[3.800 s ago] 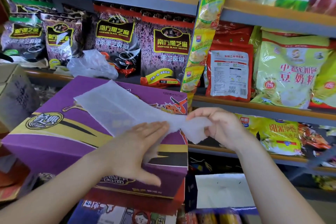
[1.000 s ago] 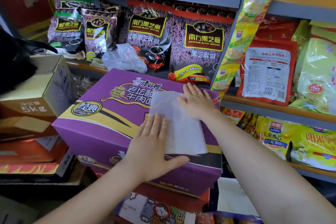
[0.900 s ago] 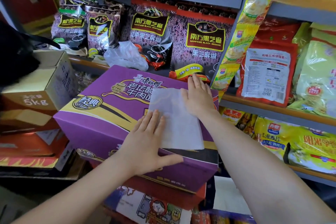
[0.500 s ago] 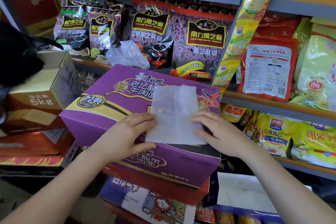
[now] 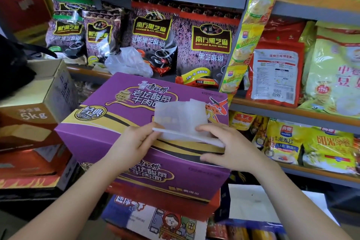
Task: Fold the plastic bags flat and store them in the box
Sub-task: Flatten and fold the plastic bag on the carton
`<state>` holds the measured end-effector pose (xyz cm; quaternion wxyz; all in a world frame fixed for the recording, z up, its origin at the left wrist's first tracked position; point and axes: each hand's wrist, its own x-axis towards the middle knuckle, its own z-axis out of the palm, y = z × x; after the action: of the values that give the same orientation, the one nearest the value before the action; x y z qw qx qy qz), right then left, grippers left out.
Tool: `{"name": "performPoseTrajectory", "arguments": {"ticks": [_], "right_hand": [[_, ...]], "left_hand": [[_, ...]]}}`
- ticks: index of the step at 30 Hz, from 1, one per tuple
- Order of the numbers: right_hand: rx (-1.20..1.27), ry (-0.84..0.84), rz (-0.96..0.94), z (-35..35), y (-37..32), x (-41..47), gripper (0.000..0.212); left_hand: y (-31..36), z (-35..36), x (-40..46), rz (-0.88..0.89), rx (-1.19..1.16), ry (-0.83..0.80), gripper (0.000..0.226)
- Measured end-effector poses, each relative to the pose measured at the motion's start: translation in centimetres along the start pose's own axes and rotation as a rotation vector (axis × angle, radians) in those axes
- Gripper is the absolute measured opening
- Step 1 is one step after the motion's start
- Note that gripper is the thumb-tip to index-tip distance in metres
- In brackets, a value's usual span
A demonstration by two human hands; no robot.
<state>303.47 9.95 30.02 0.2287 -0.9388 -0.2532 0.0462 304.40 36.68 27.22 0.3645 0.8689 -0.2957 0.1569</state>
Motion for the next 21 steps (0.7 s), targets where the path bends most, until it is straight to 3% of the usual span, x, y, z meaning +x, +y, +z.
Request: {"name": "performPoseTrajectory", "arguments": {"ticks": [3, 4, 6, 11, 15, 18, 21], "right_hand": [[0.148, 0.05, 0.056, 0.3, 0.3, 0.7, 0.024], [0.22, 0.07, 0.097, 0.3, 0.1, 1.0, 0.022], [0.307, 0.097, 0.174, 0.3, -0.2, 1.8, 0.036], [0.442, 0.106, 0.304, -0.3, -0.9, 3.6, 0.017], [0.225, 0.229, 0.388, 0.0, -0.9, 5.7, 0.032], [0.13, 0.371, 0.376, 0.3, -1.1, 7.1, 0.037], [0.13, 0.402, 0.375, 0.4, -1.1, 8.3, 0.04]], "left_hand": [[0.5, 0.3, -0.2, -0.046, -0.007, 0.107, 0.019], [0.7, 0.3, -0.1, -0.071, 0.0, 0.141, 0.018], [1.0, 0.4, 0.3, -0.137, 0.02, 0.196, 0.026], [1.1, 1.1, 1.9, -0.27, 0.137, 0.166, 0.034], [1.1, 1.3, 3.7, -0.408, 0.245, 0.147, 0.031], [1.0, 1.7, 4.3, -0.388, 0.234, 0.162, 0.033], [0.5, 1.8, 4.1, -0.357, 0.2, 0.194, 0.04]]}}
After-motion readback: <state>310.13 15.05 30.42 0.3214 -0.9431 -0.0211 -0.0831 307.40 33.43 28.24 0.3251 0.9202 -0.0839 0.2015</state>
